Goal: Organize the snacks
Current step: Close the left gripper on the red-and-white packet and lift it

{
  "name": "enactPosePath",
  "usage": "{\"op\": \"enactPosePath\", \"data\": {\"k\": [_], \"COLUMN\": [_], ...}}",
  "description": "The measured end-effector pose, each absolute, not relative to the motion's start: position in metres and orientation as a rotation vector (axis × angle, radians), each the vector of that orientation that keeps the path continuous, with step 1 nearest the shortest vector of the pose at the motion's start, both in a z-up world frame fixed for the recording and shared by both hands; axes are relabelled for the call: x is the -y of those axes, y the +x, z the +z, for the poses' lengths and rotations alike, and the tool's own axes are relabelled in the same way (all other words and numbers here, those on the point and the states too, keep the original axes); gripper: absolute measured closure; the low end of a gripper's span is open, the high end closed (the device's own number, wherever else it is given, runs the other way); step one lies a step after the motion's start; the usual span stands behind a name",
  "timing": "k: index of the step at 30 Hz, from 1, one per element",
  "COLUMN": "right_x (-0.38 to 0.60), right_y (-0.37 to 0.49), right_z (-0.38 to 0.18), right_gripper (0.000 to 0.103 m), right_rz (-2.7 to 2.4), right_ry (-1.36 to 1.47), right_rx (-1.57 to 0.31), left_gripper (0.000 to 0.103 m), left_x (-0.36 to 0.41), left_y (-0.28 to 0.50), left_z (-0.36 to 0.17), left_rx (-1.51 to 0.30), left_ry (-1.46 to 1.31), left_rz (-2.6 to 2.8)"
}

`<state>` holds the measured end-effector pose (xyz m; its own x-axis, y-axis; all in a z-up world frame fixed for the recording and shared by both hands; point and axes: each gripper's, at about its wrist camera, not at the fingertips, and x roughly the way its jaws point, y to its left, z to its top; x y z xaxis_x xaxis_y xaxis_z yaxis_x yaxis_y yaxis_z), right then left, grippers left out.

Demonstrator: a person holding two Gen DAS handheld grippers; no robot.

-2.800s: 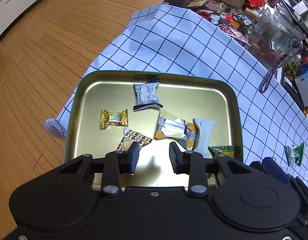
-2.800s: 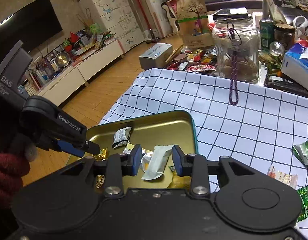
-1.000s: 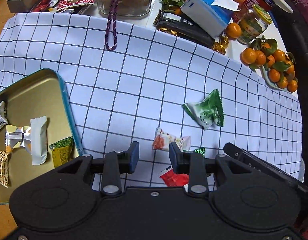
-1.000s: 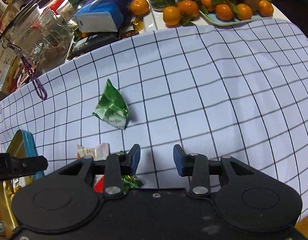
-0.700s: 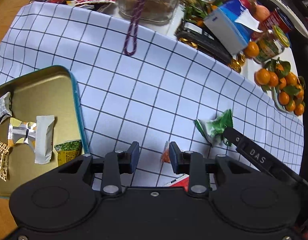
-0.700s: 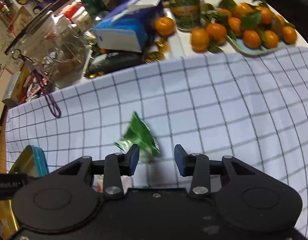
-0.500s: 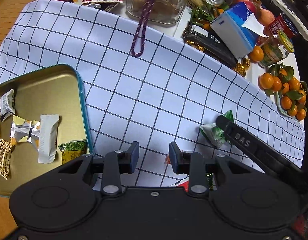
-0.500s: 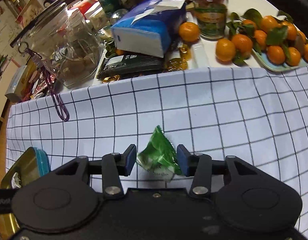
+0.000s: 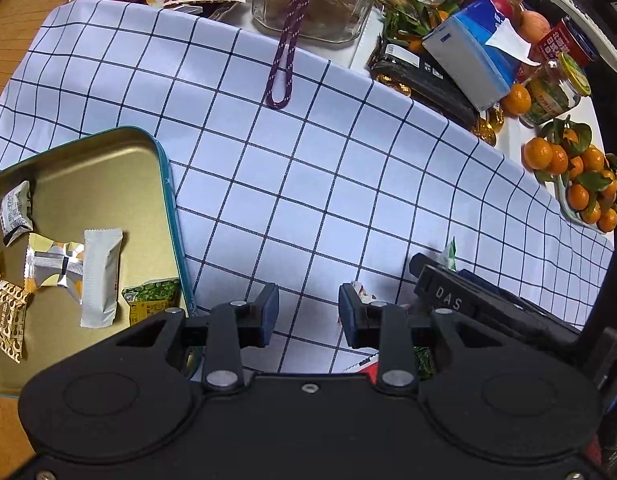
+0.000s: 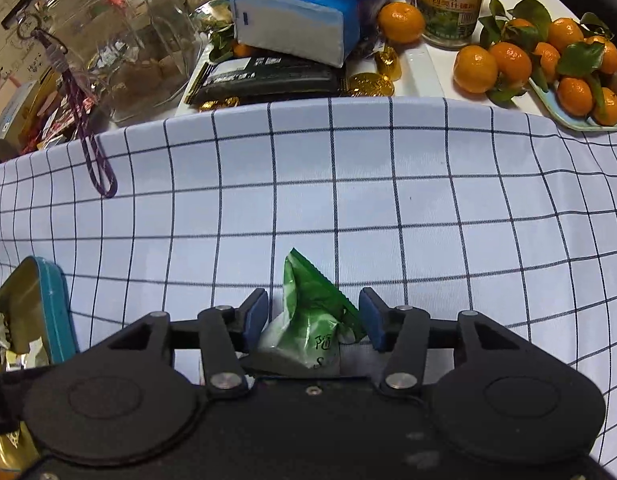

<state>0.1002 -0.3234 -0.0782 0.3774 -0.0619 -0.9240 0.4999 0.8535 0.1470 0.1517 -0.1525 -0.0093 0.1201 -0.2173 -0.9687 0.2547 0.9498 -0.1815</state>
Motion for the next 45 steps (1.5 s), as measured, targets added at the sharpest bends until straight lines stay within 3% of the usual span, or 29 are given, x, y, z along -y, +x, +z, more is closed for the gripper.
{"op": "enactPosePath", "data": {"k": [7, 8, 12, 15, 31, 45], "right_x": [0.328, 0.329, 0.34, 0.352, 0.4, 0.403], "right_y": [0.077, 0.073, 0.052, 0.039, -0.002, -0.014], "right_z": [-0.077, -0.076, -0.069, -0.062, -0.046, -0.034], "right_gripper": [0.051, 0.057, 0.064, 0.066, 0.066, 0.066], "right_rz": [-0.328, -0.323, -0.326, -0.343, -0.41, -0.411], "right_ry": [0.491, 0.498, 0.511, 0.519, 0.558, 0.563], "right_rx": [-1.194, -1.191, -1.167, -1.142, -1.072, -1.036], "left_gripper": [0.062, 0.062, 0.062, 0.062, 0.062, 0.059], "left_x": [0.161, 0.162, 0.17, 0.178, 0.202, 0.201], "left_y": [0.151, 0.149, 0.143, 0.136, 0.082, 0.067], "left_z": [-0.015, -0.016, -0.022, -0.028, -0.041, -0.053], "left_rx": [-1.412, -1.416, -1.437, -1.443, -1.453, -1.514], "left_ry": [0.068, 0.073, 0.082, 0.102, 0.273, 0.174], "left_rz": [-0.356, -0.365, -0.417, -0.444, -0.541, -0.485]}}
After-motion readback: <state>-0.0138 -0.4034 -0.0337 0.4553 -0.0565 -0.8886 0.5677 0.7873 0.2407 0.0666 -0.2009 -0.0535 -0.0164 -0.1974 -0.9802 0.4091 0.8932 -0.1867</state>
